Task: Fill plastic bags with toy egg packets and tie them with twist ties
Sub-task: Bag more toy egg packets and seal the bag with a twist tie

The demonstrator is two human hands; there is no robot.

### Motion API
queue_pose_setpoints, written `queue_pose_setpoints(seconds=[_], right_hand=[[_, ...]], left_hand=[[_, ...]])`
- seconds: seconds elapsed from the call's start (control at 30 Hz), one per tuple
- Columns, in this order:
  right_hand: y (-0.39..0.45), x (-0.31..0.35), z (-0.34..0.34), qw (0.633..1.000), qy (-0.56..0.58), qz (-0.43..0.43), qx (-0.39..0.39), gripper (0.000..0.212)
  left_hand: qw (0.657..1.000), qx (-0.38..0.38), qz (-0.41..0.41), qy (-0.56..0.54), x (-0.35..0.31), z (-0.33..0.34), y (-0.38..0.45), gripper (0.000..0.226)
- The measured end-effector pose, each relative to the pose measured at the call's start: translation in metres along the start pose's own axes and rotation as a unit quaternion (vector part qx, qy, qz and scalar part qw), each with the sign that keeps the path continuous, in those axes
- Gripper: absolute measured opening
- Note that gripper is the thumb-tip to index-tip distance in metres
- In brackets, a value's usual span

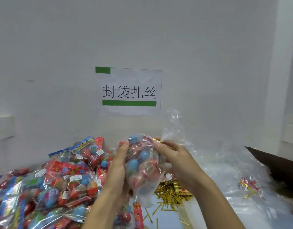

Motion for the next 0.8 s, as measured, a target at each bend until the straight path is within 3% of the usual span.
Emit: queue_pose_setpoints(seconds=[0.1, 0.17, 0.23, 0.27, 0.3, 0.33, 0.4, 0.47, 0.5, 0.57, 0.6, 0.63, 0.67, 0.7, 0.73, 0.77, 0.8], right_hand=[[-0.014, 0.004, -0.004, 0.998, -0.009, 0.038, 0.051, 0.039], [-0.028, 0.005, -0.008, 0.995, 0.024, 0.047, 0.081, 0.031], [-0.044, 0.008, -0.014, 0.993, 0.033, 0.044, 0.102, 0.011], [-0.051, 0.007, -0.021, 0.994, 0.023, 0.045, 0.093, 0.015], [-0.059, 0.004, -0.03, 0.996, 0.012, 0.051, 0.074, 0.021], [-0.067, 0.002, -0.04, 0.997, 0.005, 0.055, 0.05, 0.024], [-0.083, 0.0, -0.057, 0.998, 0.009, 0.053, 0.012, 0.024], [-0.098, 0.0, -0.072, 0.999, 0.026, 0.044, -0.012, 0.022], [-0.106, 0.0, -0.082, 0.998, 0.032, 0.041, -0.035, 0.02], [-0.124, -0.001, -0.108, 0.992, 0.055, 0.038, -0.108, 0.013], [-0.134, -0.002, -0.122, 0.985, 0.074, 0.037, -0.15, 0.01], [-0.143, -0.003, -0.135, 0.977, 0.095, 0.033, -0.188, 0.01], [-0.151, -0.003, -0.148, 0.968, 0.114, 0.025, -0.222, 0.012], [-0.159, -0.001, -0.161, 0.959, 0.129, 0.013, -0.252, 0.013], [-0.167, 0.002, -0.174, 0.95, 0.14, 0.002, -0.281, 0.012], [-0.175, 0.005, -0.188, 0.939, 0.15, -0.01, -0.31, 0.01], [-0.184, 0.008, -0.203, 0.926, 0.158, -0.019, -0.342, 0.009]], left_hand=[[0.999, 0.01, 0.014, 0.049, -0.015, 0.007, -0.006, 0.053], [0.997, 0.014, -0.009, 0.076, -0.013, 0.017, -0.001, 0.051], [0.996, 0.055, 0.027, 0.066, -0.015, 0.03, -0.001, 0.041], [0.993, 0.106, 0.038, -0.013, -0.017, 0.048, 0.0, 0.032], [0.992, 0.112, 0.039, -0.051, -0.013, 0.059, -0.003, 0.029], [0.992, 0.126, 0.009, -0.023, -0.002, 0.073, -0.003, 0.027], [0.989, 0.143, -0.011, -0.033, 0.02, 0.094, -0.01, 0.052], [0.983, 0.144, -0.102, -0.05, 0.051, 0.111, -0.009, 0.082], [0.976, 0.151, -0.143, -0.062, 0.072, 0.112, -0.016, 0.085], [0.982, 0.011, -0.182, 0.056, 0.105, 0.079, -0.024, 0.068], [0.97, 0.007, -0.199, 0.141, 0.114, 0.083, -0.025, 0.054], [0.946, 0.046, -0.223, 0.229, 0.13, 0.089, -0.033, 0.039], [0.939, 0.031, -0.199, 0.279, 0.139, 0.085, -0.041, 0.032], [0.94, 0.006, -0.17, 0.295, 0.154, 0.078, -0.04, 0.037], [0.935, 0.022, -0.191, 0.298, 0.175, 0.083, -0.025, 0.044], [0.91, 0.062, -0.265, 0.314, 0.198, 0.093, -0.014, 0.046], [0.852, 0.124, -0.272, 0.429, 0.208, 0.113, -0.012, 0.048]])
Point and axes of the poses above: each hand's wrist, its own y-axis towards the middle knuckle, its own z-axis out of the palm, x = y × z, the point moved 9 cm from there along y, towards the middle knuckle, and after that the axes turned 15 degrees about x, right-handed, at the moved point
